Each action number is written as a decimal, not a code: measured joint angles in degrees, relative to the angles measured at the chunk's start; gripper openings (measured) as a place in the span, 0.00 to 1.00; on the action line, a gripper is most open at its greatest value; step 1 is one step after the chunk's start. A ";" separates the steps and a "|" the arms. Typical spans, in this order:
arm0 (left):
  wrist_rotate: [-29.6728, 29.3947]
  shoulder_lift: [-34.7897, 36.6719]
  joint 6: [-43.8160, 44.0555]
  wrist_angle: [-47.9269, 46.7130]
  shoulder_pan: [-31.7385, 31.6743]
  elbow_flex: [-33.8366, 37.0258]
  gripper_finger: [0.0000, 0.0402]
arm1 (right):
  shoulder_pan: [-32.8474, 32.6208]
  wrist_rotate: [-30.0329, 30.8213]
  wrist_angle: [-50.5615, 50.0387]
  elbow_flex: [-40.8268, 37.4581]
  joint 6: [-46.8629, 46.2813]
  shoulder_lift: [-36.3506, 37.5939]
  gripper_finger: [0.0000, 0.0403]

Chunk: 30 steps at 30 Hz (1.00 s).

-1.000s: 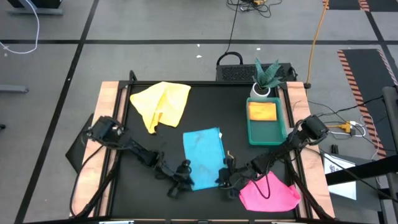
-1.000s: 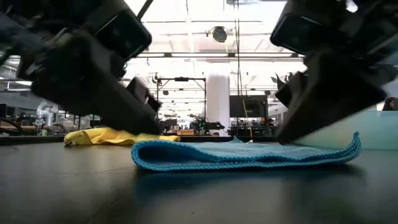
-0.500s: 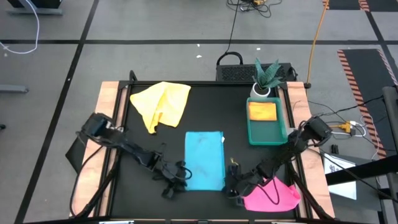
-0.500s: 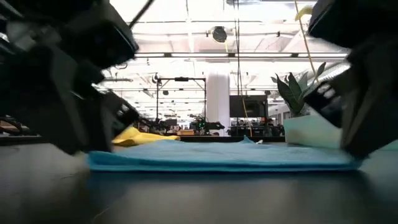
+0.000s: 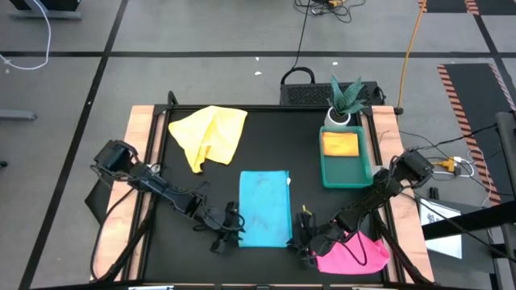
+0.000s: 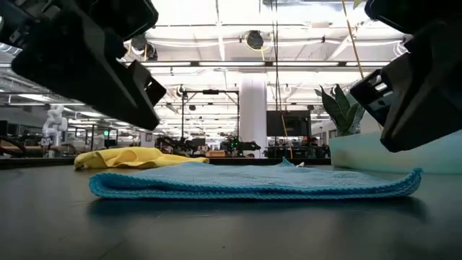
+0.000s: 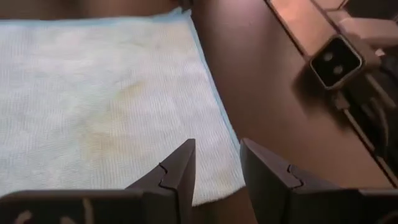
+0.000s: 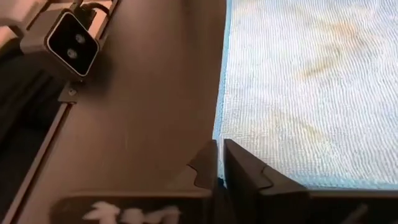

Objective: Fold microfiber towels
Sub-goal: Fold the blue microfiber cloth

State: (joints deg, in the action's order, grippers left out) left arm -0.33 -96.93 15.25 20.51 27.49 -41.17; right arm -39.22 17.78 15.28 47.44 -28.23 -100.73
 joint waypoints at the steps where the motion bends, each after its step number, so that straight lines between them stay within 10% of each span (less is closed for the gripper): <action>1: -0.07 0.02 -0.10 0.43 -0.03 0.00 0.32 | 0.00 -0.02 0.02 0.00 0.77 0.00 0.09; 12: -0.23 0.02 -0.20 0.60 0.00 -0.02 0.32 | 0.20 -1.51 -0.64 0.00 10.73 -1.90 0.26; 23: -0.25 0.02 -0.29 0.68 0.00 -0.02 0.32 | 0.92 0.13 -0.49 0.02 12.70 -2.93 0.02; 30: -0.25 0.03 -0.29 0.69 -0.02 -0.02 0.32 | 0.48 0.00 1.23 0.05 12.05 -1.65 0.05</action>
State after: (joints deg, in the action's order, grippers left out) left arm -0.58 -96.89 14.96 21.19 27.46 -41.19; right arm -38.74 17.78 16.51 47.49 -16.17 -102.38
